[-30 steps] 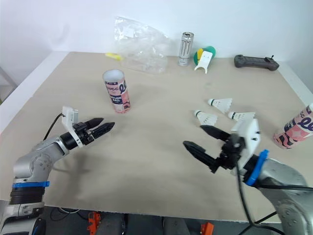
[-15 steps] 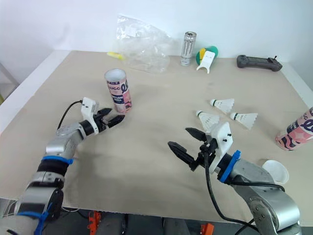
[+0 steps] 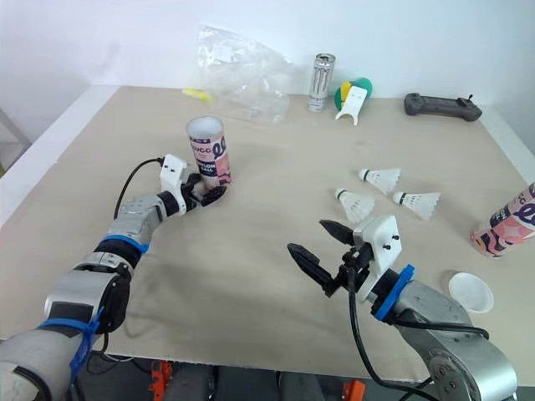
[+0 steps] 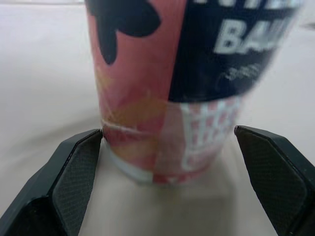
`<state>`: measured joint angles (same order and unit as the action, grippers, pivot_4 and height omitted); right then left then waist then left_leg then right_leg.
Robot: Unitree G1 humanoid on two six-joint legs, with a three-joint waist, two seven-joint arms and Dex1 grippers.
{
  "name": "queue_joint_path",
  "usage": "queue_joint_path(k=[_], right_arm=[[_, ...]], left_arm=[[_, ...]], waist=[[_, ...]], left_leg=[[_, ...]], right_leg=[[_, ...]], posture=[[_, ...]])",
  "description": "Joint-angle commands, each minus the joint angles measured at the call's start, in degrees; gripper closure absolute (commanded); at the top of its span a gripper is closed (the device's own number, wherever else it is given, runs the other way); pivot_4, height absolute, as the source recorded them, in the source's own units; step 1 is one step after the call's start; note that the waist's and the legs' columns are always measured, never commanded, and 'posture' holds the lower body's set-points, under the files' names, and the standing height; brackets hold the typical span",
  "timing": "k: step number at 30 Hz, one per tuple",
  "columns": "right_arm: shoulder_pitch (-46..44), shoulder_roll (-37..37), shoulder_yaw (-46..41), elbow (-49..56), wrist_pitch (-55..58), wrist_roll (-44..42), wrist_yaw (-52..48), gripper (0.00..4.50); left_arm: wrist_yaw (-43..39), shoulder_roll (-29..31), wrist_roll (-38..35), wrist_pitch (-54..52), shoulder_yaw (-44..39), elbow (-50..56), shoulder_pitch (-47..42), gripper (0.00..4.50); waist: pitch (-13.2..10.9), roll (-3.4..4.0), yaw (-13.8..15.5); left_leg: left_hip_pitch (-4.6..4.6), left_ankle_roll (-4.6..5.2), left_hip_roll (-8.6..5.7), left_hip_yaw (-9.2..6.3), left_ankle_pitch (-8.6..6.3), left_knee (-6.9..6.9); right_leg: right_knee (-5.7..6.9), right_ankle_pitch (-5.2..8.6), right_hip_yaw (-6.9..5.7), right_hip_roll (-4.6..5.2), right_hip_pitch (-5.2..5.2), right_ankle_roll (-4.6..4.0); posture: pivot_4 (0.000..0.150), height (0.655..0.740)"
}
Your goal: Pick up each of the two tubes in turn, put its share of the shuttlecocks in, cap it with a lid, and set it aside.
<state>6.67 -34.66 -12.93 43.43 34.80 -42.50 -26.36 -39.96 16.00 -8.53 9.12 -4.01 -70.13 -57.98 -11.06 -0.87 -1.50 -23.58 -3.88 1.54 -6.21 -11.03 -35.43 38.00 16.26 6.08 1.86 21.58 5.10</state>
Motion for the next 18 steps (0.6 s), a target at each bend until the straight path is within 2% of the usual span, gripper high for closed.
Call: queue_joint_path(k=[1, 10, 18], right_arm=[[0.4, -0.5, -2.0, 2.4, -0.3, -0.9, 0.4, 0.11], [-0.4, -1.2, -1.7, 2.3, 0.2, -0.8, 0.4, 0.11], [-0.4, -1.5, -3.2, 1.7, -0.1, -1.1, 0.5, 0.11]], left_arm=[[2.4, -0.5, 1.4, 2.6, -1.1, -1.8, -3.0, 0.00], [5.4, -3.8, 2.8, 3.6, -2.3, -4.6, -6.5, 0.00], [7.3, -4.0, 4.1, 4.0, -3.1, -5.2, -7.6, 0.00]], waist=[[0.0, 0.00, 0.0], [0.0, 0.00, 0.0], [0.0, 0.00, 0.0]], left_leg=[[0.00, 0.00, 0.00, 0.00, 0.00, 0.01], [-0.01, 0.00, 0.00, 0.00, 0.00, 0.01], [-0.01, -0.01, -0.01, 0.00, 0.00, 0.01]], right_leg=[[0.00, 0.00, 0.00, 0.00, 0.00, 0.00], [0.00, 0.00, 0.00, 0.00, 0.00, 0.00], [0.01, 0.00, 0.00, 0.00, 0.00, 0.00]], posture=[[0.150, 0.7400], [0.150, 0.7400], [0.150, 0.7400]])
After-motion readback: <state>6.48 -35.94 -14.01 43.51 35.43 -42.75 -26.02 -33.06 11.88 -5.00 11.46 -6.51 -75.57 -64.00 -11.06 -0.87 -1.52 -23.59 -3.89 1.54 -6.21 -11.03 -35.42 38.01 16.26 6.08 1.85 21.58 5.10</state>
